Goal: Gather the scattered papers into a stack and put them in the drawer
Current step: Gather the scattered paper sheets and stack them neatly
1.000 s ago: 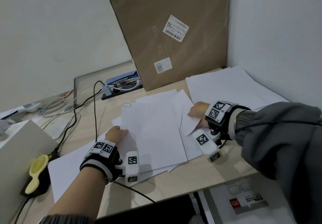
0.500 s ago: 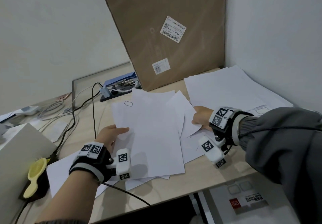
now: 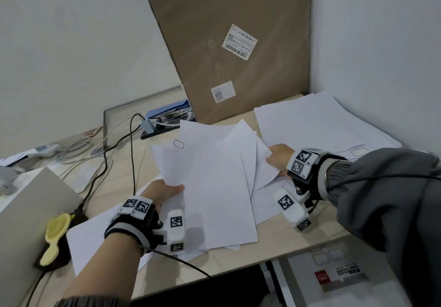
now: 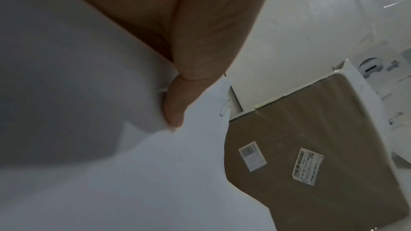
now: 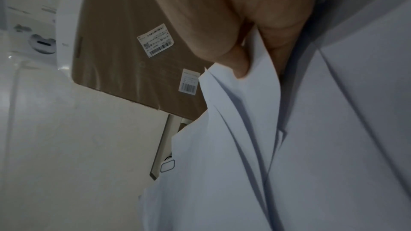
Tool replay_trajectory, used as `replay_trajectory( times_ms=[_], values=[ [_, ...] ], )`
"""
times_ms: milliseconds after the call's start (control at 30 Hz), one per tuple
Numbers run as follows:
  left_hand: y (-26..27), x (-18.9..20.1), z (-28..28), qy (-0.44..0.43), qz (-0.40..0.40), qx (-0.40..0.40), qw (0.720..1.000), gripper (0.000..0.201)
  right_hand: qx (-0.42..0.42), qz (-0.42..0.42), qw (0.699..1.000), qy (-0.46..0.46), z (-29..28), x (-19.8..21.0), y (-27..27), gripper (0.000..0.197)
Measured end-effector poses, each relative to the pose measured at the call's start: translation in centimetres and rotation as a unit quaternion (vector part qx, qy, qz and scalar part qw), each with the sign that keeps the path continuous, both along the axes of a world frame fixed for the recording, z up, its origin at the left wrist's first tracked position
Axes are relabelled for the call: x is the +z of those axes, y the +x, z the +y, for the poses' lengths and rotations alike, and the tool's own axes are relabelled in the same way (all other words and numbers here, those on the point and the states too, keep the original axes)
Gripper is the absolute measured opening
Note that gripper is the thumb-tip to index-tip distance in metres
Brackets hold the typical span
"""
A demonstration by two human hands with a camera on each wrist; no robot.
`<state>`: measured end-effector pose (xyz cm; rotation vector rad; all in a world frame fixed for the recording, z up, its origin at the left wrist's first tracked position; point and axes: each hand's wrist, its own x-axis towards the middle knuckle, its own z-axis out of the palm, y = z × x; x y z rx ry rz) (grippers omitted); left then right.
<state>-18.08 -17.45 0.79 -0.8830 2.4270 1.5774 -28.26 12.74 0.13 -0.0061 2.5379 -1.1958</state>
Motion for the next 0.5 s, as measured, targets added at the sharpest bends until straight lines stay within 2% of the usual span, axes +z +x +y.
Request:
replay_trajectory(
  times_ms=[100,133,200,233,300,400,500],
  values=[
    [0.3,-1.7,-2.0,0.031,-0.034,0.003,0.999,0.067,0.004,0.048,0.999,0.010,0.5,1.7,-0.3,0.021],
    [1.0,-1.4,-1.5,0.049,-0.031,0.008,0.998,0.062,0.002,0.063,0.998,0.015,0.6,2.6,-0.4,0.025],
    [2.4,-0.4,-0.2,0.077,-0.020,0.021,0.997,0.032,0.000,0.079,0.997,0.014,1.0,4.4,-0.8,0.033],
    [2.7,-0.2,0.1,0.076,-0.023,0.025,0.996,0.029,-0.006,0.084,0.996,0.005,1.3,5.4,-0.8,0.030],
    [3.0,-0.7,0.1,0.047,-0.019,0.016,0.999,0.039,-0.013,0.117,0.993,0.008,2.2,7.2,-0.7,0.019],
    [2.1,-3.8,-2.3,0.037,-0.044,0.017,0.998,0.058,-0.051,0.202,0.978,0.023,3.7,9.9,-0.1,0.025],
    [4.0,-2.2,-0.2,0.036,-0.069,0.020,0.997,0.043,-0.102,0.316,0.943,-0.006,4.7,12.8,1.2,0.021]
  ],
)
